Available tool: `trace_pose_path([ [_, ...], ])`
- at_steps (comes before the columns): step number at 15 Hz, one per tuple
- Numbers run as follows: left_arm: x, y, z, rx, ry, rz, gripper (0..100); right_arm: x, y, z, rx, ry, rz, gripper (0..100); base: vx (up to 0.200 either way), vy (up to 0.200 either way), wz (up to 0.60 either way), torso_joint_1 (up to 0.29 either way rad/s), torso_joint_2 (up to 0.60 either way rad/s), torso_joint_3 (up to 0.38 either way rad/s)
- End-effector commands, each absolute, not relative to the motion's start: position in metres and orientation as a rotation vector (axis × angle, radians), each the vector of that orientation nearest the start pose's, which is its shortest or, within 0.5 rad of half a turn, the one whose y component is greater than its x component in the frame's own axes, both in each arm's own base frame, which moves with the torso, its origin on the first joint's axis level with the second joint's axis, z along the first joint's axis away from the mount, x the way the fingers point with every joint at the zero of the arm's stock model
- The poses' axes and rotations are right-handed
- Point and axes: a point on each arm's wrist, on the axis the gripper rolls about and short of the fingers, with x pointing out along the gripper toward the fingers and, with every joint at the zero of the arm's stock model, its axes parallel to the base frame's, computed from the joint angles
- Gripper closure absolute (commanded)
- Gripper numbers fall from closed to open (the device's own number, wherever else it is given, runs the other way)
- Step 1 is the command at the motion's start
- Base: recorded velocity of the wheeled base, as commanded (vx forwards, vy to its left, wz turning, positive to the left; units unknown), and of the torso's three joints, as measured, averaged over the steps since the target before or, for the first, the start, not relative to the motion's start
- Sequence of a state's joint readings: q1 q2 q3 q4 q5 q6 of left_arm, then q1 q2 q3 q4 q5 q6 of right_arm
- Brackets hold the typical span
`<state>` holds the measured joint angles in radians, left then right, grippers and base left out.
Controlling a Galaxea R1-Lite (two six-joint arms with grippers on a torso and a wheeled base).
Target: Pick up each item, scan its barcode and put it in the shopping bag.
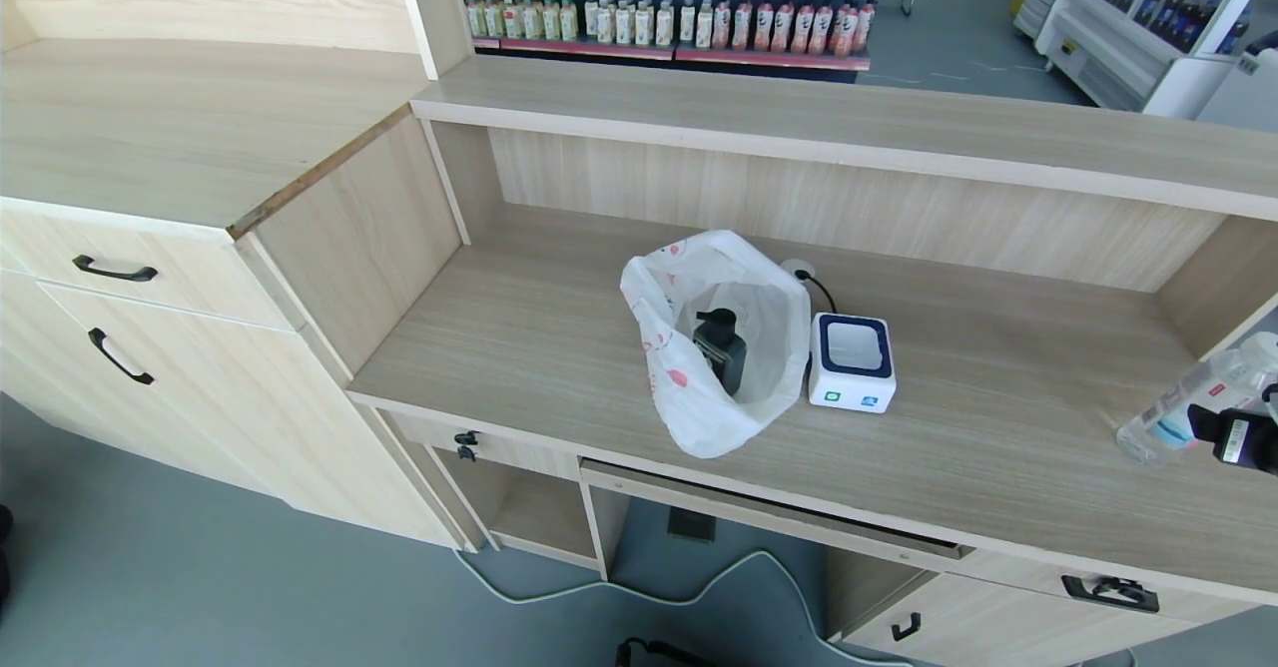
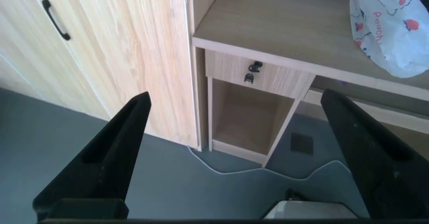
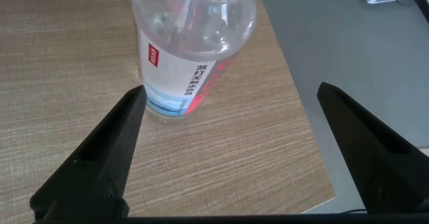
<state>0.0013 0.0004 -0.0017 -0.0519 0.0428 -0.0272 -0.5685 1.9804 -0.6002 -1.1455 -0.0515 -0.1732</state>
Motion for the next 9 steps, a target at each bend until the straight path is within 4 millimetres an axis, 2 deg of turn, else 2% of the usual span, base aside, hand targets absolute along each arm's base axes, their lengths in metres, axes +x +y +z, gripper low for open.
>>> trace_pose_path([
  [1, -0.023, 0.001, 0.081, -0.029, -0.054, 0.044, 0, 0.281, -0.177, 0.093, -0.114, 0.276, -0.586, 0, 0.0, 0.0, 0.0, 0.0, 0.0, 0.0],
  [5, -0.023, 0.001, 0.081, -0.029, -0.054, 0.044, 0, 0.286, -0.176, 0.089, -0.117, 0.284, -0.574, 0, 0.0, 0.0, 0.0, 0.0, 0.0, 0.0],
  [9, -0.023, 0.001, 0.081, -0.029, -0.054, 0.044, 0, 0.3, -0.175, 0.086, -0.125, 0.274, -0.545, 0, 0.0, 0.0, 0.0, 0.0, 0.0, 0.0],
])
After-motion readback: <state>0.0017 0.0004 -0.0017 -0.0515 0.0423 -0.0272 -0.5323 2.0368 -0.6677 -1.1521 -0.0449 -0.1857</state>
